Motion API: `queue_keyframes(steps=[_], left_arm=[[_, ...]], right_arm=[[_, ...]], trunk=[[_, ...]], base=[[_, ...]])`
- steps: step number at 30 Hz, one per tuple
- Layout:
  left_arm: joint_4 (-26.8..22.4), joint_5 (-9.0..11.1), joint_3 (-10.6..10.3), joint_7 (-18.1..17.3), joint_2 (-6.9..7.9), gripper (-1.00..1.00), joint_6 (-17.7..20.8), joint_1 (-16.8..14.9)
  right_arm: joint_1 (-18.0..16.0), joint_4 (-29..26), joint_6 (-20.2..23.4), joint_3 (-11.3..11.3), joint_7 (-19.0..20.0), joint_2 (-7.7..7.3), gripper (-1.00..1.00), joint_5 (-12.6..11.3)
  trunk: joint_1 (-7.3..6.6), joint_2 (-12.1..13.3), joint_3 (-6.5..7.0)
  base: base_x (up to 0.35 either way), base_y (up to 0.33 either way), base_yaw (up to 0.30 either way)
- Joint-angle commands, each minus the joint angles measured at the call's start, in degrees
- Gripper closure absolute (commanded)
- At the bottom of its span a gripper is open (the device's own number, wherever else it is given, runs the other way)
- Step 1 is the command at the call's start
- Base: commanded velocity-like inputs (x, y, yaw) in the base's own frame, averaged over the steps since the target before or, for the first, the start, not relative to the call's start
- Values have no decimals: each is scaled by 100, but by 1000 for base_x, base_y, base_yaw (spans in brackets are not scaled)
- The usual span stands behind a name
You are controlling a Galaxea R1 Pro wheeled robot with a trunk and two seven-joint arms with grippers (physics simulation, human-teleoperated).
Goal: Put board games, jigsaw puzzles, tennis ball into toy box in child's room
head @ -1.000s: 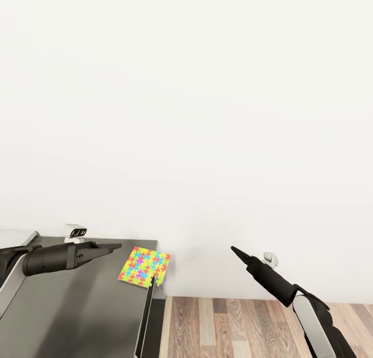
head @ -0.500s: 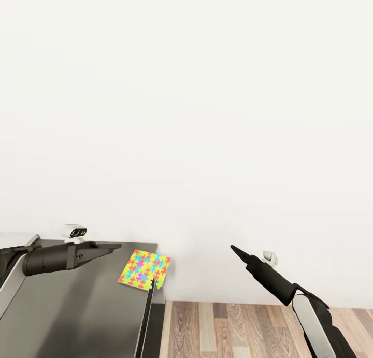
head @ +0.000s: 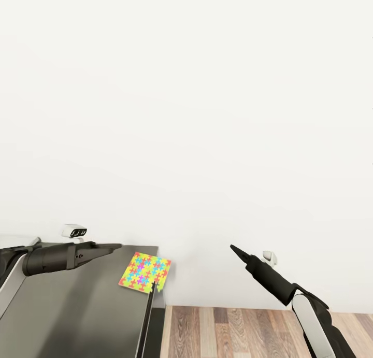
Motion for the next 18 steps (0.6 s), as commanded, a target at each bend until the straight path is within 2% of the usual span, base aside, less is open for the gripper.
queue_keyframes(steps=[1,14,18], left_arm=[[0,15,-2,-5,2,-100,51,-4],[0,13,0,-5,2,-100,51,-4],[0,8,5,-5,2,-100,51,-4]], right_arm=[[-4,-2,48,-9,2,2,-100,-36],[-4,-20,48,-1,2,1,-100,-36],[-4,-54,48,125,-1,-24,-100,-36]], trunk=[[1,-6,2],[1,-6,80],[1,-6,82]], base=[[42,69,0],[30,24,0],[52,47,0]])
